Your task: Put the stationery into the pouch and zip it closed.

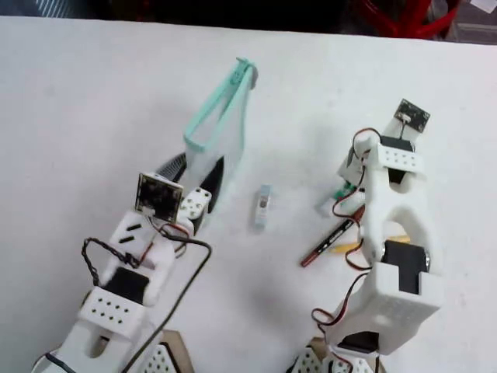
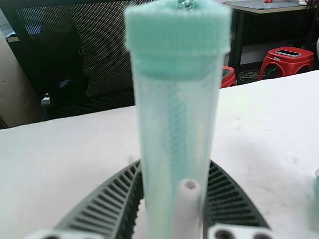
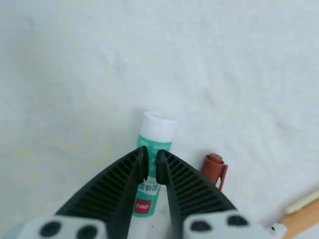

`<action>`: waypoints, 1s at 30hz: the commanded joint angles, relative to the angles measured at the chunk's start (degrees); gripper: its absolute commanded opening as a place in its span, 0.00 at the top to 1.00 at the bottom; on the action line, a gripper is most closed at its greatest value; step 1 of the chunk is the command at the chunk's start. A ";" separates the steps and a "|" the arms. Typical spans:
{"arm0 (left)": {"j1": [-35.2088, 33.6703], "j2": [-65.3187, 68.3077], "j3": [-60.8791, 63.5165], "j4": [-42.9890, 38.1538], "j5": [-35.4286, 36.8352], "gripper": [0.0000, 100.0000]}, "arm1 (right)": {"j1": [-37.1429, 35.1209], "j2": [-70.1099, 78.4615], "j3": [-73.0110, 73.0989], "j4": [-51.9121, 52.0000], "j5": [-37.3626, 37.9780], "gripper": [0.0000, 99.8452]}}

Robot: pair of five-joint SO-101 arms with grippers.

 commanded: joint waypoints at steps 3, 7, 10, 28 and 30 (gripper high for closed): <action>0.57 -0.48 -0.18 -0.62 -0.53 0.83 | 0.31 0.40 -1.41 -0.75 1.58 0.98; 0.57 -0.48 -0.18 -0.62 -0.53 0.83 | 0.04 0.40 -1.32 -0.75 1.58 0.98; 0.57 -0.48 -0.18 -0.62 -0.53 0.83 | 0.04 0.40 -1.32 -0.75 1.58 0.98; 0.57 -0.48 -0.18 -0.62 -0.53 0.83 | -0.04 1.10 -1.32 -0.75 1.58 0.87; 0.57 -0.48 -0.18 -0.62 -0.53 0.83 | -0.13 3.47 -2.46 -1.27 1.58 0.87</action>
